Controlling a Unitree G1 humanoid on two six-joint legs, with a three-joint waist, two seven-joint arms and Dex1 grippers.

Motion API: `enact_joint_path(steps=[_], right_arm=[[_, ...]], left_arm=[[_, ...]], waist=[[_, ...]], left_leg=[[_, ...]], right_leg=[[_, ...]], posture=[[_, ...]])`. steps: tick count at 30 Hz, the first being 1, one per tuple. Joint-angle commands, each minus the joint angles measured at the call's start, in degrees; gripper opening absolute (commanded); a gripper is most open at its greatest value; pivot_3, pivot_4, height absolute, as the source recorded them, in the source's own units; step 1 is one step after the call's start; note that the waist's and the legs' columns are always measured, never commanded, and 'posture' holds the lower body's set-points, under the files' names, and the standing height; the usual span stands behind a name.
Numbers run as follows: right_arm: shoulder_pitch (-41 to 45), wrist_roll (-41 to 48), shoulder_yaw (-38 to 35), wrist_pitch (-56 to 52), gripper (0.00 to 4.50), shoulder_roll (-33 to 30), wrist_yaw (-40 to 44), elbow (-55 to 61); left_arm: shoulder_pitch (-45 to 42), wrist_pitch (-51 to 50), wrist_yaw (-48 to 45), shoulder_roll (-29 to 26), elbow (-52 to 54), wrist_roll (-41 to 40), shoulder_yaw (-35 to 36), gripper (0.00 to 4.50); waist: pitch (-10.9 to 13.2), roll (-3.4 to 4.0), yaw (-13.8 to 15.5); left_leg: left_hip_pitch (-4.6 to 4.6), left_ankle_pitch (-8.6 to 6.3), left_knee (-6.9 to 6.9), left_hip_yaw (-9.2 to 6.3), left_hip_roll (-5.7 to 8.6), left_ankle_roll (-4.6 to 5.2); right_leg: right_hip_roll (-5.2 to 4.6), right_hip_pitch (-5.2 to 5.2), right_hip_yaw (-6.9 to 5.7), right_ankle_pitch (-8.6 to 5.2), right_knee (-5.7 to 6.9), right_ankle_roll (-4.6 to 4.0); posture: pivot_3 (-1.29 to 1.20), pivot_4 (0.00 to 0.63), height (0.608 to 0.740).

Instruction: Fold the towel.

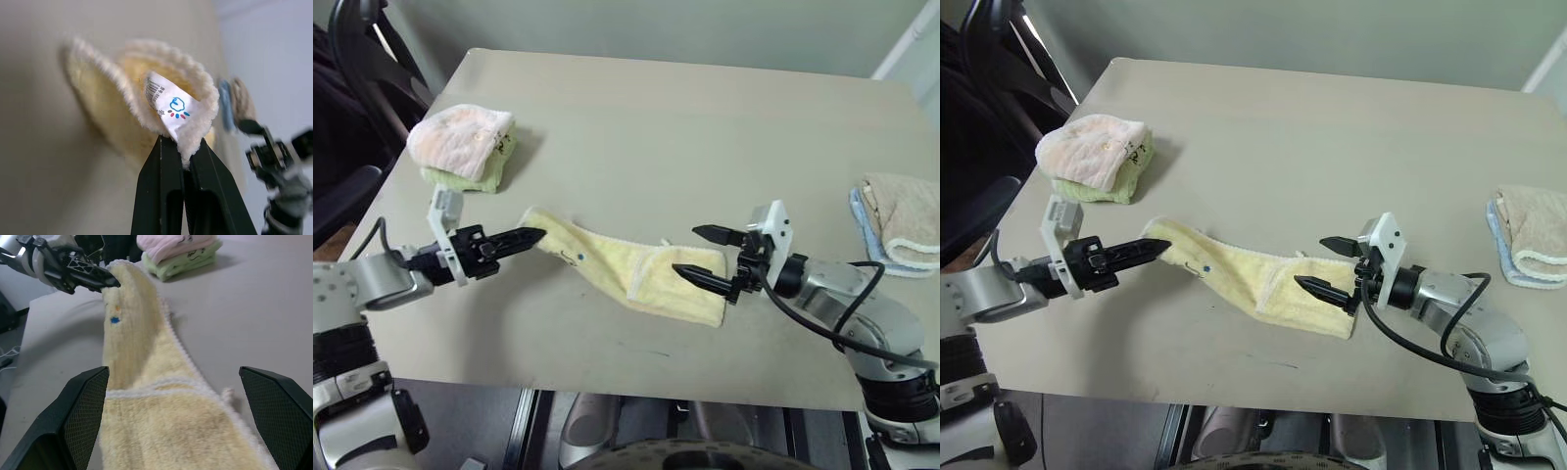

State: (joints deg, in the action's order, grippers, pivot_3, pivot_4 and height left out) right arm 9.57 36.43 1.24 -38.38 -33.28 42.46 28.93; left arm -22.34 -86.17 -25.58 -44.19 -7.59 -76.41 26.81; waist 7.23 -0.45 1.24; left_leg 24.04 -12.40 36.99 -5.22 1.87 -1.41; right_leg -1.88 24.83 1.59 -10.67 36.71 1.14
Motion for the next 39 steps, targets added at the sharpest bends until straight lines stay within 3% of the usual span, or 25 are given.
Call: enact_joint_path(steps=[1,10,12,24,32,39], right_arm=[[-0.9,1.7,-2.9,0.4,4.50,-0.6,-0.5,3.1],[-4.5,2.8,-6.3,-0.7,4.50,-0.9,-3.7,6.6],[-5.6,3.1,-7.5,-1.0,4.50,-1.1,-4.5,7.5],[-10.5,6.0,-14.4,-2.2,4.50,-2.1,-8.8,11.8],[-12.5,6.4,-16.8,-2.7,4.50,-3.1,-10.8,13.4],[-14.3,6.5,-17.0,-2.8,4.50,-3.3,-12.3,14.8]], left_arm=[[-3.8,-1.2,-4.8,0.1,3.5,-0.8,-3.9,0.01],[-10.9,0.2,-14.2,4.5,3.8,3.8,-15.5,0.01],[-13.1,0.4,-15.8,6.5,3.4,5.0,-18.4,0.01],[-23.3,2.4,-26.3,16.6,-0.4,14.2,-32.9,0.01],[-24.8,9.1,-34.3,20.1,-1.6,24.4,-45.9,0.01],[-24.0,13.8,-38.5,22.1,-1.7,29.8,-49.8,0.01]], waist=[[0.0,-0.04,0.0],[0.1,-0.12,0.0],[0.1,-0.16,0.0],[0.2,-0.24,0.4],[0.2,-0.25,0.6],[0.2,-0.26,0.7]], left_leg=[[0.01,0.01,0.00,0.00,-0.01,0.02],[0.01,0.32,0.01,-0.02,-0.04,0.54],[0.00,0.43,0.01,-0.01,-0.04,0.71],[0.02,0.59,0.07,0.01,0.00,1.01],[0.08,0.56,0.08,0.03,0.05,1.22],[0.12,0.57,0.10,0.07,0.08,1.31]], right_leg=[[0.02,0.00,0.00,-0.01,-0.01,0.00],[0.05,-0.04,0.01,-0.02,-0.03,0.13],[0.06,-0.05,0.02,-0.28,-0.04,0.65],[-0.05,-0.33,-0.01,0.00,-0.44,1.21],[-0.11,-0.43,0.01,0.32,-0.81,1.79],[-0.17,-0.44,0.02,0.38,-0.83,1.93]], posture=[[0.00,0.150,0.733],[0.00,0.150,0.733],[0.00,0.150,0.733],[0.00,0.150,0.733],[0.00,0.150,0.733],[0.00,0.150,0.733]])
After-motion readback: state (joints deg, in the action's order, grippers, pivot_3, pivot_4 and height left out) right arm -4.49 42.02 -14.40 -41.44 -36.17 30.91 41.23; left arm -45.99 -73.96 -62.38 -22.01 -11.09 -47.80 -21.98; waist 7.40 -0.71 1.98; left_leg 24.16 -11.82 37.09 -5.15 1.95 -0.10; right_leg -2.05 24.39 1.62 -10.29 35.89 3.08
